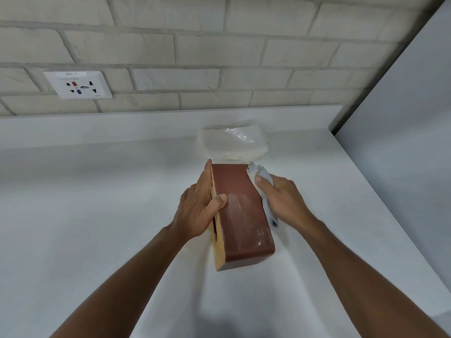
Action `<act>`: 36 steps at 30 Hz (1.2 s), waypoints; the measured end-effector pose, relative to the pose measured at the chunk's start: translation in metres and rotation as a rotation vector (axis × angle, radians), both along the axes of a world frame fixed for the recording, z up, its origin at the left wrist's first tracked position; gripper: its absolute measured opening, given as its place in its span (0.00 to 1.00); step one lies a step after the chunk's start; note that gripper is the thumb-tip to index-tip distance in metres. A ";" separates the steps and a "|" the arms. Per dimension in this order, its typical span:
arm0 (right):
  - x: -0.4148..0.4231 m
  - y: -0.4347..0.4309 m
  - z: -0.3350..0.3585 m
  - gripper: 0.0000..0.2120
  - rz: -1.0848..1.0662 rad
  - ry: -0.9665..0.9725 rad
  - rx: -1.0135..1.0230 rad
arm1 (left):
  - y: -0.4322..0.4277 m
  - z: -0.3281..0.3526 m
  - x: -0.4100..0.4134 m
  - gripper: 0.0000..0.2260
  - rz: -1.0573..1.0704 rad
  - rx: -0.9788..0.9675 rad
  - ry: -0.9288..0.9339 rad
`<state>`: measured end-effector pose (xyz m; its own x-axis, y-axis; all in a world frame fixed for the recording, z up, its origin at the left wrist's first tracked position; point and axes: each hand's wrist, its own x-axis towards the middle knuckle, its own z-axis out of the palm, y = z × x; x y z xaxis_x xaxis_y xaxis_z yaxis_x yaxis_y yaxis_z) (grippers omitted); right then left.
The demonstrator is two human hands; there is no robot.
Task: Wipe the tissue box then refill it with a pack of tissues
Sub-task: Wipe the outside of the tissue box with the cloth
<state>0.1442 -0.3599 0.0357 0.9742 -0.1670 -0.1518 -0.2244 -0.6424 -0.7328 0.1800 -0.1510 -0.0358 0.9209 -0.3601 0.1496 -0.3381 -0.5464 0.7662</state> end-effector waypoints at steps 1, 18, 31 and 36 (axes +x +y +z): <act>0.010 -0.004 0.003 0.21 -0.016 0.026 0.087 | 0.000 0.001 0.000 0.41 0.010 0.010 0.008; -0.038 -0.003 -0.002 0.22 0.341 -0.169 -0.487 | 0.000 0.005 -0.003 0.41 0.000 0.017 0.020; -0.049 0.011 -0.008 0.24 0.486 -0.361 -0.588 | -0.001 -0.006 0.001 0.38 0.016 -0.010 -0.043; -0.033 0.010 -0.006 0.25 0.480 -0.292 -0.481 | 0.000 -0.008 0.002 0.38 0.010 -0.011 -0.051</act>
<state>0.1117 -0.3498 0.0293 0.9462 0.3050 0.1078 0.3234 -0.8860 -0.3322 0.1821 -0.1508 -0.0442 0.9153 -0.3493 0.2004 -0.3717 -0.5413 0.7542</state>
